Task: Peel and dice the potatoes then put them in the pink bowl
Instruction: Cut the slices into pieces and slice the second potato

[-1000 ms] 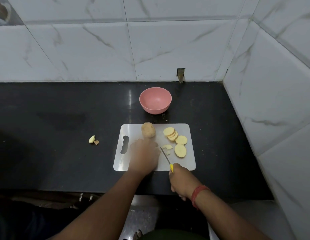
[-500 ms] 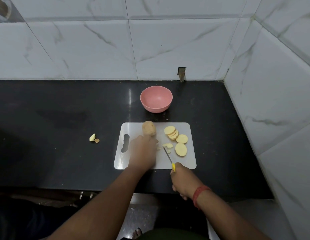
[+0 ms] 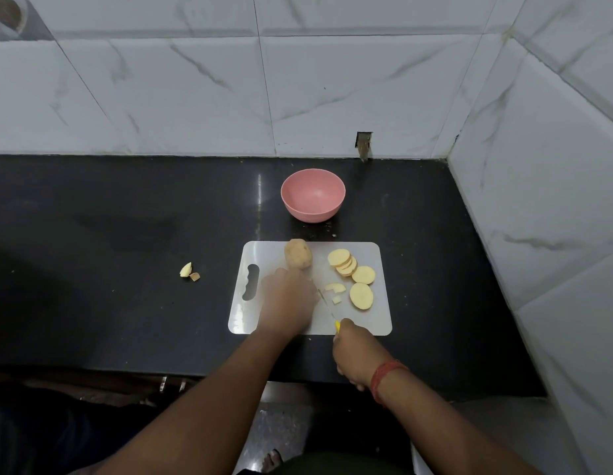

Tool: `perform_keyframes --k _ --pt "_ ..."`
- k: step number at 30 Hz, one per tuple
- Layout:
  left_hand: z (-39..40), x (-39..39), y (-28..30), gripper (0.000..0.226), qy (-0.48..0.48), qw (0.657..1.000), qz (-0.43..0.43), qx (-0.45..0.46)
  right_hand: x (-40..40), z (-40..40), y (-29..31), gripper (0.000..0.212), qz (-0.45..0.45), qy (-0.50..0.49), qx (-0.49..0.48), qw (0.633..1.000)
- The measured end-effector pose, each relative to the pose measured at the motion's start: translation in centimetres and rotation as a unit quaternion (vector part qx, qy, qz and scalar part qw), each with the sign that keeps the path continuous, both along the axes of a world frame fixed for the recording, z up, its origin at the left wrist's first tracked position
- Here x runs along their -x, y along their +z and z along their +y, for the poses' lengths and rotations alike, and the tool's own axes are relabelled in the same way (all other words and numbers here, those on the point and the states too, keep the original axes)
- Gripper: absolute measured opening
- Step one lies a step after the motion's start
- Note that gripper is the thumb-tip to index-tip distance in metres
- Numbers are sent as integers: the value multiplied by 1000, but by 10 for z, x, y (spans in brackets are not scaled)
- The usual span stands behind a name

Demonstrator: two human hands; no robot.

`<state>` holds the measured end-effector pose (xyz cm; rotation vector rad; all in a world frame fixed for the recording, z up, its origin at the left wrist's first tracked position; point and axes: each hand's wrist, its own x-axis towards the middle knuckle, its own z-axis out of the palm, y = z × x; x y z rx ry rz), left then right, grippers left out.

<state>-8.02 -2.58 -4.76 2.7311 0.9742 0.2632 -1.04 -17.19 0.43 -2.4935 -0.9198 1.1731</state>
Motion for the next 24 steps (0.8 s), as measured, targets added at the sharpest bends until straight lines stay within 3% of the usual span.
perform_keyframes --k 18,24 --pt "7 -4 3 18 -28 999 21 -19 -6 5 10 19 -48 38 23 998" --pt "9 -5 4 18 -39 998 28 -31 -7 5 6 10 -49 43 27 997"
